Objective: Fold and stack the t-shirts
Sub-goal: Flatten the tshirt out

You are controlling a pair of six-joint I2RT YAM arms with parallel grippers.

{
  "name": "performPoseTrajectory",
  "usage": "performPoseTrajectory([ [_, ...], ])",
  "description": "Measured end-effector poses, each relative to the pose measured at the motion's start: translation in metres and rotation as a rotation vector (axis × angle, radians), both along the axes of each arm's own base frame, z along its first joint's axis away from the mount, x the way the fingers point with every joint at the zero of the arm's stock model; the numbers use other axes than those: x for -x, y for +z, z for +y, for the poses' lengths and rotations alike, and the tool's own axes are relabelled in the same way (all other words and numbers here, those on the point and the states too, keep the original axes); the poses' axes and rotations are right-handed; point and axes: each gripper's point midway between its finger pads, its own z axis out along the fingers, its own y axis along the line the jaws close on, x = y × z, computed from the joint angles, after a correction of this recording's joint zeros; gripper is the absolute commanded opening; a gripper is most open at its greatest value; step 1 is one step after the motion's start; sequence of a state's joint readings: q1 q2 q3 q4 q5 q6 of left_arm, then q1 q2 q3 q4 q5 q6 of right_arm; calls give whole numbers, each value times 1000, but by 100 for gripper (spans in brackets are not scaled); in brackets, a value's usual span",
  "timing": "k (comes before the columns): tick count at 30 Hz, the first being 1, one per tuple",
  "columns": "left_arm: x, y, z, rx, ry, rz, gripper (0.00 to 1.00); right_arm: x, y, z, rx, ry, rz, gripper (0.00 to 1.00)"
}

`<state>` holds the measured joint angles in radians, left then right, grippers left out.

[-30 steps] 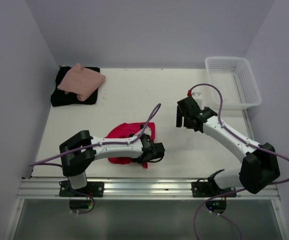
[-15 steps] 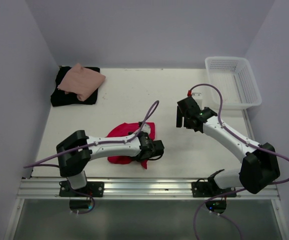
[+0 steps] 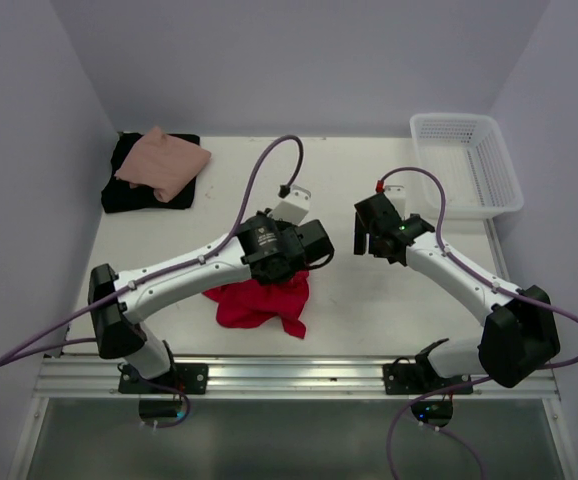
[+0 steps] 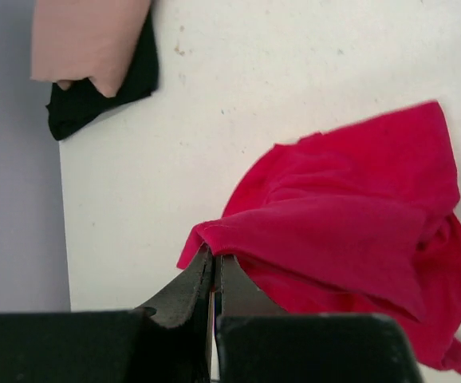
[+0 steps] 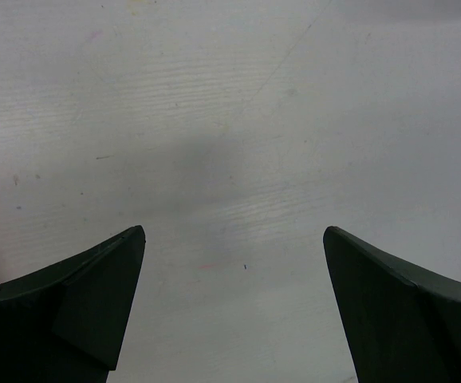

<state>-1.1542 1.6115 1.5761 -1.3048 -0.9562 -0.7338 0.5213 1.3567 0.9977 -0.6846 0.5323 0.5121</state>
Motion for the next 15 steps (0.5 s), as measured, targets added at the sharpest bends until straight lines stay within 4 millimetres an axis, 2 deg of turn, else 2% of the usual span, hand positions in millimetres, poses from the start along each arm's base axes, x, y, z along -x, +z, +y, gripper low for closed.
performPoseTrajectory([
  [9,-51,82,25,-26,73,-161,0,0,0,2,-12,5,0,99],
  [15,-79,132,36,-21,108,-252,0,1,-3,21,-113,55,7,99],
])
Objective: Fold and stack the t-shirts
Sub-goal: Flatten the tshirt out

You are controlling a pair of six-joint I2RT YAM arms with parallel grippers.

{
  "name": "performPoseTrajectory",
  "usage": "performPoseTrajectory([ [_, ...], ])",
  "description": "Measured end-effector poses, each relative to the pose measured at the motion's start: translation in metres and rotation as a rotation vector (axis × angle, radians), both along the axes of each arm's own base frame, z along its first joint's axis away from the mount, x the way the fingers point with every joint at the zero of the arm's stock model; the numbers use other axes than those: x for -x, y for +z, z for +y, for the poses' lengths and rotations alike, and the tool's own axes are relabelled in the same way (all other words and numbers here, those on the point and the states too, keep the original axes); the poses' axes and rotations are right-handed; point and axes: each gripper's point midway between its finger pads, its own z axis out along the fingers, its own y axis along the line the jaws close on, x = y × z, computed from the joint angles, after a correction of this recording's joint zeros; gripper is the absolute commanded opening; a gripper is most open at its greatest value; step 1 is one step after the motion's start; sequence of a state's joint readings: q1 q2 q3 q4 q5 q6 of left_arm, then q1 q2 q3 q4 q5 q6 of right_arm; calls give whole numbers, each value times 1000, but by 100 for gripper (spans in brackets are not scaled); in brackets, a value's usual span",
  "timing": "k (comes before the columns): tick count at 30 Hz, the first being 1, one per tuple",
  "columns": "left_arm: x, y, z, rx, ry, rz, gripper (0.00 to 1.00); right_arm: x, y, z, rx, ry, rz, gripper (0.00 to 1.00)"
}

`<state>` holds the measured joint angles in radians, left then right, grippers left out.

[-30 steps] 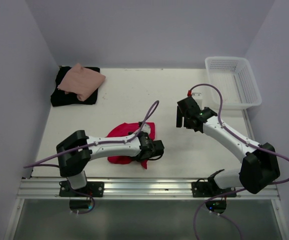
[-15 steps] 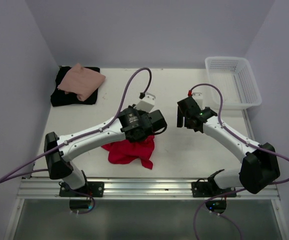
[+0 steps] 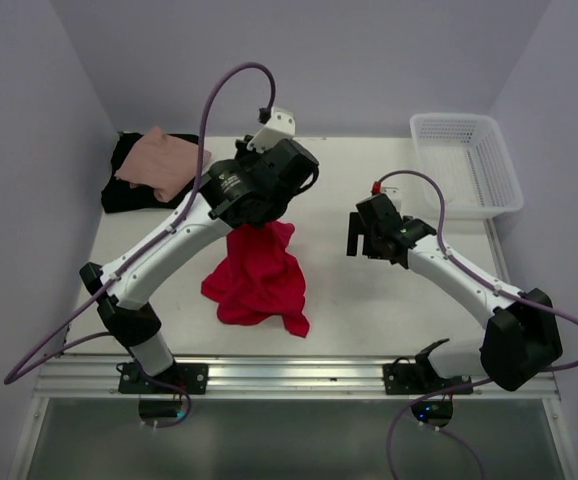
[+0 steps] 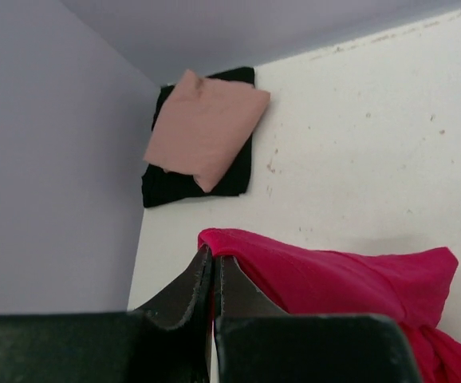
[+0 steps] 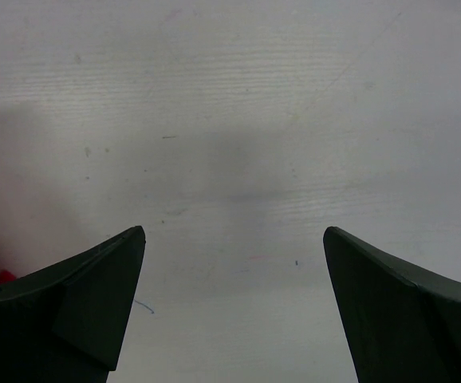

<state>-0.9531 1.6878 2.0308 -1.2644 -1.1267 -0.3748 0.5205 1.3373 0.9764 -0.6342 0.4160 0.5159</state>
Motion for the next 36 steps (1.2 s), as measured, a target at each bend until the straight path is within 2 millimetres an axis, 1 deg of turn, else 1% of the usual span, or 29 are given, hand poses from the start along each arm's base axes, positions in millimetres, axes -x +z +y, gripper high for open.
performPoseTrajectory([
  [3,-12,29,-3,27,5,-68,0,1,-4,17,-78,49,17,99],
  [7,-20,61,-8,48,-4,-150,0,2,-12,47,-207,133,44,99],
  [10,-25,83,-6,35,8,-211,0,6,-24,76,-327,215,90,99],
  [13,-28,97,-3,3,29,-252,0,13,-39,109,-462,315,155,98],
  [16,-26,108,1,-46,62,-286,0,25,-49,136,-562,400,209,98],
  [20,-21,118,6,-103,101,-315,0,33,-46,163,-665,481,232,97],
  [25,-13,122,12,-153,143,-338,0,35,-36,184,-747,544,221,96],
  [28,-10,125,15,-155,165,-351,0,42,-36,196,-770,579,232,95],
  [30,-9,128,17,-152,176,-356,0,49,-39,204,-772,600,249,92],
  [33,-6,131,19,-142,184,-361,0,64,-46,216,-767,636,283,79],
  [36,-1,135,20,-123,184,-369,0,77,-51,225,-763,666,311,51],
])
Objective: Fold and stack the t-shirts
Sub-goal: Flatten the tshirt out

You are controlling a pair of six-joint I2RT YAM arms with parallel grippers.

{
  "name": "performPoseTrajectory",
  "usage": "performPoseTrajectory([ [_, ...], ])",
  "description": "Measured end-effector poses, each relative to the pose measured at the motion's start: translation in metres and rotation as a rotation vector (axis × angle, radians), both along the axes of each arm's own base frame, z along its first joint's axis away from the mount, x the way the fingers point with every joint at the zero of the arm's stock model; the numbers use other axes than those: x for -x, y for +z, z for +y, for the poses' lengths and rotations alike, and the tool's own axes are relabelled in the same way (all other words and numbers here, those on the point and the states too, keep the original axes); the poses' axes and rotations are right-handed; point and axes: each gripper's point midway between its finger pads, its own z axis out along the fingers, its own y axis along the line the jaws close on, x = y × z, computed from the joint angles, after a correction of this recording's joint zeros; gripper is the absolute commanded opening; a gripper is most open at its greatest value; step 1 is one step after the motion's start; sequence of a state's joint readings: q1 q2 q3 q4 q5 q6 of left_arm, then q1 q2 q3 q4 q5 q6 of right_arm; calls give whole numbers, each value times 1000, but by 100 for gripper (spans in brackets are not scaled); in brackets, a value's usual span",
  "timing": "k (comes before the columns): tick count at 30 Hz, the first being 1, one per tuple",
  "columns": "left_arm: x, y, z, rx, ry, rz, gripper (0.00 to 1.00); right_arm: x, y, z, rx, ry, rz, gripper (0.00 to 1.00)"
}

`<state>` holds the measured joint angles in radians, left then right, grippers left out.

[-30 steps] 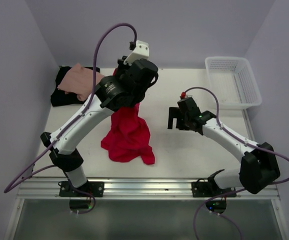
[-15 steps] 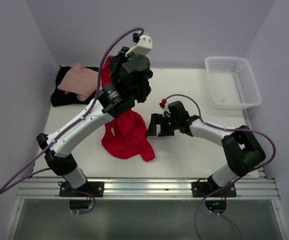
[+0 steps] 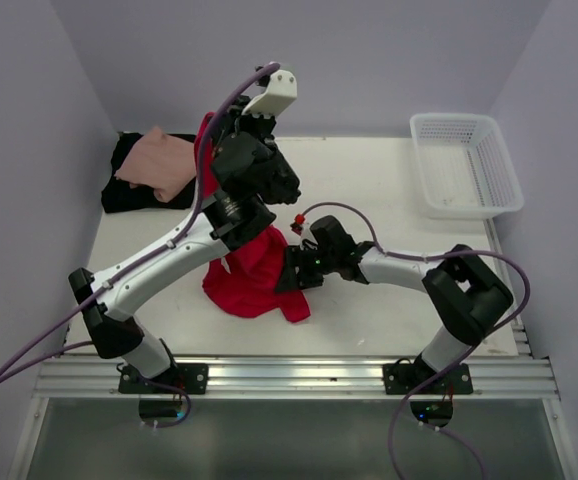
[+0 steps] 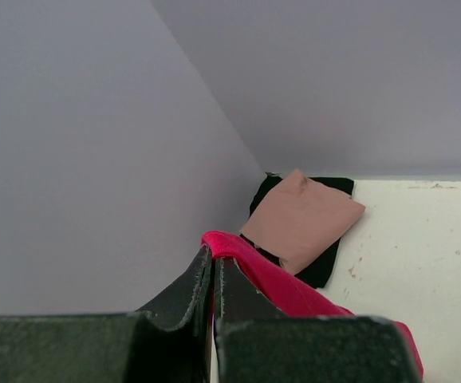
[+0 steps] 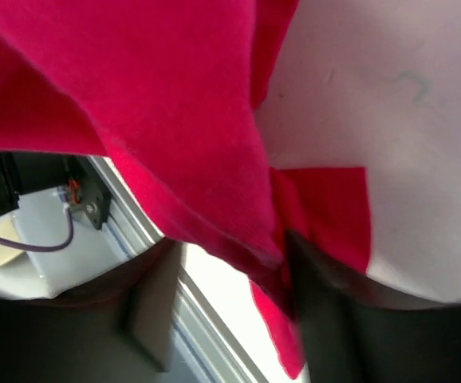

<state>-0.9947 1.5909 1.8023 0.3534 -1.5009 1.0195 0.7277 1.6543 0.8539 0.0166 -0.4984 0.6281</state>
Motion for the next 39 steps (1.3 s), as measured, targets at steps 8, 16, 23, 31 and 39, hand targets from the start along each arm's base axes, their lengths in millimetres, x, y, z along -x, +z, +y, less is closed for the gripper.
performPoseTrajectory([
  [8,14,14,-5,40,-42,-22,0,1,-3,1,56,8,-14,0],
  [16,27,54,12,162,-53,-101,0,-11,41,-18,122,4,-173,0],
  [23,20,59,16,181,-33,-124,0,36,63,-7,-8,219,-146,0],
  [31,4,55,-6,153,-42,-124,0,145,79,0,-156,608,-77,0],
  [39,-4,57,-16,154,-51,-139,0,246,113,2,-315,918,-17,79],
])
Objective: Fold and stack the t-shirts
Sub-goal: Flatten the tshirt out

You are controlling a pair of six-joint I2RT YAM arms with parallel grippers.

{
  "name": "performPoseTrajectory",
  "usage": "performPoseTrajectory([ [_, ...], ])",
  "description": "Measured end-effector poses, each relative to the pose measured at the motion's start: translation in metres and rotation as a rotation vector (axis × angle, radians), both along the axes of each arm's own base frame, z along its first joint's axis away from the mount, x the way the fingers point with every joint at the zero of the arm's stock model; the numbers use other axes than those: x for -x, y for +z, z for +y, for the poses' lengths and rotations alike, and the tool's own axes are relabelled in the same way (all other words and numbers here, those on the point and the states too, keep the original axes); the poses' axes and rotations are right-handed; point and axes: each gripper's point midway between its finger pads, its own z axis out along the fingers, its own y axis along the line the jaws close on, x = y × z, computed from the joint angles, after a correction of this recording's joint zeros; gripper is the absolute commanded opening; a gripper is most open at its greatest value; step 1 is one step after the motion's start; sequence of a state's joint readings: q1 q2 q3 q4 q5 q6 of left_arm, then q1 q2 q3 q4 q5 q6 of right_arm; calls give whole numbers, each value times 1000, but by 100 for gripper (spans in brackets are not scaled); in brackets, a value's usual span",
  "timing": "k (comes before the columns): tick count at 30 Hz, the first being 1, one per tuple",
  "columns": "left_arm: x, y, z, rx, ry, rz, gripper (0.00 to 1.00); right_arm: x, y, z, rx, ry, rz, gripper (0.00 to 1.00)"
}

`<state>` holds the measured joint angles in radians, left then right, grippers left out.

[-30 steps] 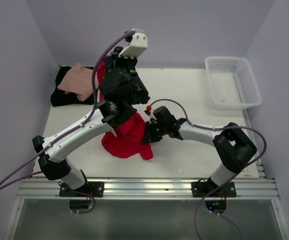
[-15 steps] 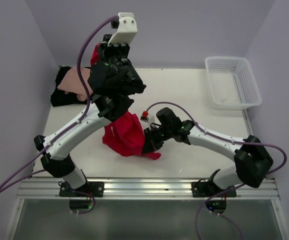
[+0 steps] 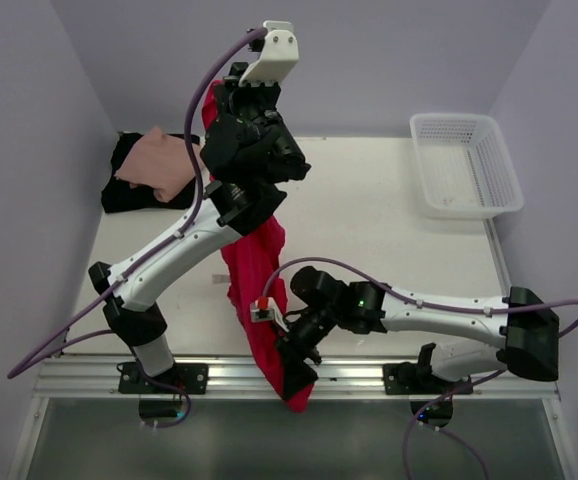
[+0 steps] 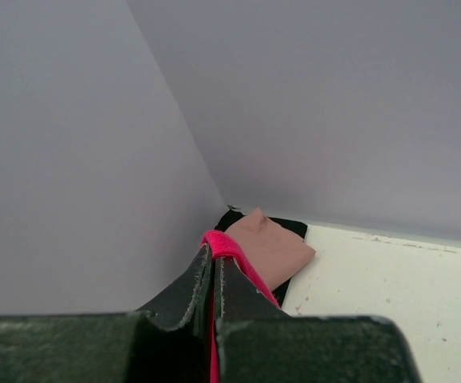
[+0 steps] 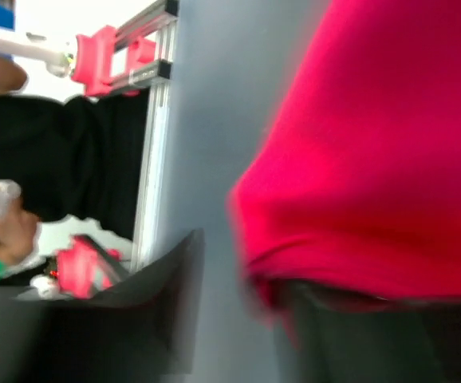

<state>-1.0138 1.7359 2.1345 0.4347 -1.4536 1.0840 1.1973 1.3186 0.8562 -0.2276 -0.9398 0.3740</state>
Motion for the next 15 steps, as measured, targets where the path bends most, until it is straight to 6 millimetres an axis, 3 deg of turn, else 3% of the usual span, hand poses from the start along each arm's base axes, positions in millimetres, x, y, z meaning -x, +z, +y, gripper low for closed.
performPoseTrajectory([
  [1,0,1,-1,-1,-3,-2,0,5,3,-1,-6,11,-5,88],
  [3,-1,1,-1,-3,-5,-4,0,5,7,-3,-13,-7,-53,98],
  [6,-1,1,-1,-3,-5,-4,0,-20,17,-3,9,-157,-187,99],
  [11,0,2,0,-2,-5,-5,0,-105,55,-3,72,-571,-459,99],
  [13,1,3,2,1,-5,-7,0,-145,56,-8,156,-748,-553,99],
  [15,4,6,3,8,-12,-12,0,-178,42,-15,270,-878,-619,99],
])
